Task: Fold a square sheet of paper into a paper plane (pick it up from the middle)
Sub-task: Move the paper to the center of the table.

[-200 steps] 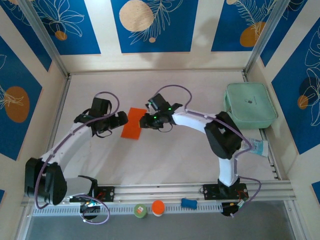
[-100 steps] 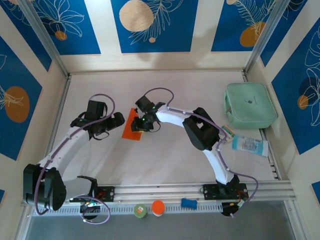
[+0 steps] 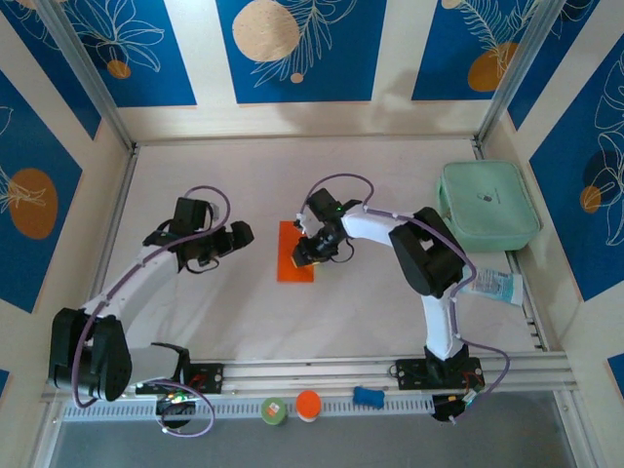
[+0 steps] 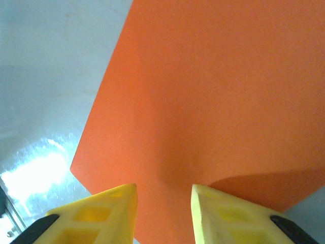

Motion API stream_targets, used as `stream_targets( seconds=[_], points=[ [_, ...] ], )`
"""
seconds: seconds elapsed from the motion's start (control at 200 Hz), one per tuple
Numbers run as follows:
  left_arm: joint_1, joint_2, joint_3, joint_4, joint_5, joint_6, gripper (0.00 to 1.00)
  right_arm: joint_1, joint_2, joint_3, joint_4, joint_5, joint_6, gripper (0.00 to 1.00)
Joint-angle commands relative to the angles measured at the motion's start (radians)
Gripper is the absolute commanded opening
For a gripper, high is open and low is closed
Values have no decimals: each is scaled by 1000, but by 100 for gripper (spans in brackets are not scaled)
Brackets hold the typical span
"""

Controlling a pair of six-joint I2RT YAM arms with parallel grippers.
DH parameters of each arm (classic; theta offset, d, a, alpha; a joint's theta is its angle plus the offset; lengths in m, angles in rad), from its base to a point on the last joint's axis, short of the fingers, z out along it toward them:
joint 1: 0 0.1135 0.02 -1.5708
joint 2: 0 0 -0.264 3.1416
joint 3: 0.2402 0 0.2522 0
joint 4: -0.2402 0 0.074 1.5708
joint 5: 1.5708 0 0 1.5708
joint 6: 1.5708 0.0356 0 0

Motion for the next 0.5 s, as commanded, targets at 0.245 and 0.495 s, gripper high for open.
stream_targets(
  seconds=[0.245, 0.495],
  points=[
    [-12, 37, -87, 189, 181, -103, 100, 21, -272, -160, 257, 213, 500, 34],
    [-49, 105, -99, 269, 247, -173, 97, 24, -191, -100, 146, 240, 659, 33]
  ],
)
